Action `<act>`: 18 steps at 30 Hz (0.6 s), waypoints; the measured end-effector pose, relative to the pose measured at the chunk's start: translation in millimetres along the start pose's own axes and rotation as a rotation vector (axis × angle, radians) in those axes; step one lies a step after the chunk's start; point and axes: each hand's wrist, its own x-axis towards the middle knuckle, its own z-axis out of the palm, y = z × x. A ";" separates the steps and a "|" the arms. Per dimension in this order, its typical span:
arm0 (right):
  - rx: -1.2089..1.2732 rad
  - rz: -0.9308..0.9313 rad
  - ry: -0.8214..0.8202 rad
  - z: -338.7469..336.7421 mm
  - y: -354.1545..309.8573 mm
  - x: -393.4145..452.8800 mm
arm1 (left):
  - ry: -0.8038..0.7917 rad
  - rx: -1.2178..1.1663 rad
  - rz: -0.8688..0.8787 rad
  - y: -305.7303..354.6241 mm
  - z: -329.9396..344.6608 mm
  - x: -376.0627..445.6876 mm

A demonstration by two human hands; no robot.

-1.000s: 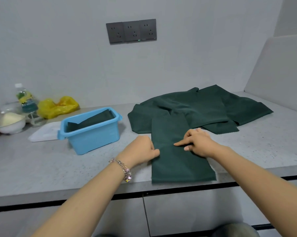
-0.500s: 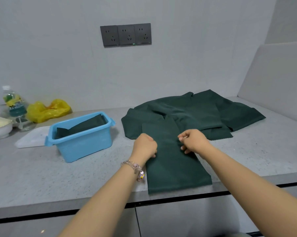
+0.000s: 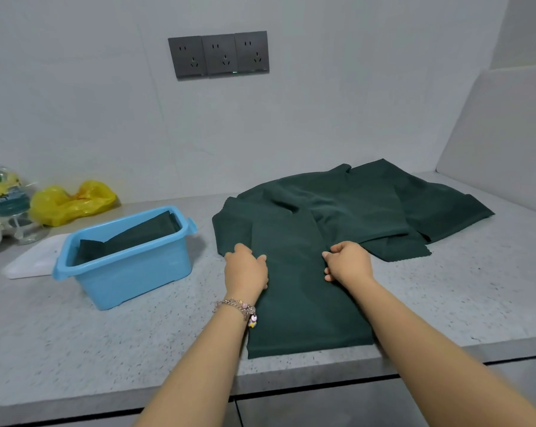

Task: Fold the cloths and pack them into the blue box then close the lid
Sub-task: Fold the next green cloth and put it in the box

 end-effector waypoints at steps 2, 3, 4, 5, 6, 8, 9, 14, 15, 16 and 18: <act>-0.024 0.011 0.026 -0.7 -2.6 2.1 | -0.001 -0.064 -0.046 0.8 0.3 4.8; -0.012 0.028 0.028 0.3 -3.9 2.7 | -0.003 -0.097 -0.074 0.3 0.2 7.1; 0.006 0.041 0.036 0.2 -5.0 3.0 | -0.006 -0.133 -0.100 0.3 -0.1 9.3; 0.009 0.042 0.040 1.6 -3.0 3.4 | -0.009 -0.171 -0.123 -1.4 0.7 10.1; 0.013 0.028 0.052 2.3 -2.0 2.9 | -0.008 -0.211 -0.129 -2.5 0.3 11.5; 0.029 -0.008 0.079 4.3 1.9 2.7 | -0.008 -0.290 -0.130 -6.9 1.7 13.0; 0.051 -0.021 0.089 4.8 3.4 3.0 | -0.004 -0.342 -0.136 -8.4 1.8 13.0; 0.227 -0.041 0.048 0.5 4.9 3.2 | -0.002 -0.641 -0.169 -12.8 -0.4 11.1; 0.256 -0.043 0.029 -1.0 5.6 2.7 | -0.015 -0.675 -0.165 -13.6 -0.8 10.8; 0.288 -0.046 0.009 -2.5 6.0 2.7 | -0.028 -0.702 -0.162 -13.7 -2.1 10.4; 0.357 -0.049 -0.026 -4.8 6.0 2.4 | -0.052 -0.754 -0.169 -13.0 -5.4 8.8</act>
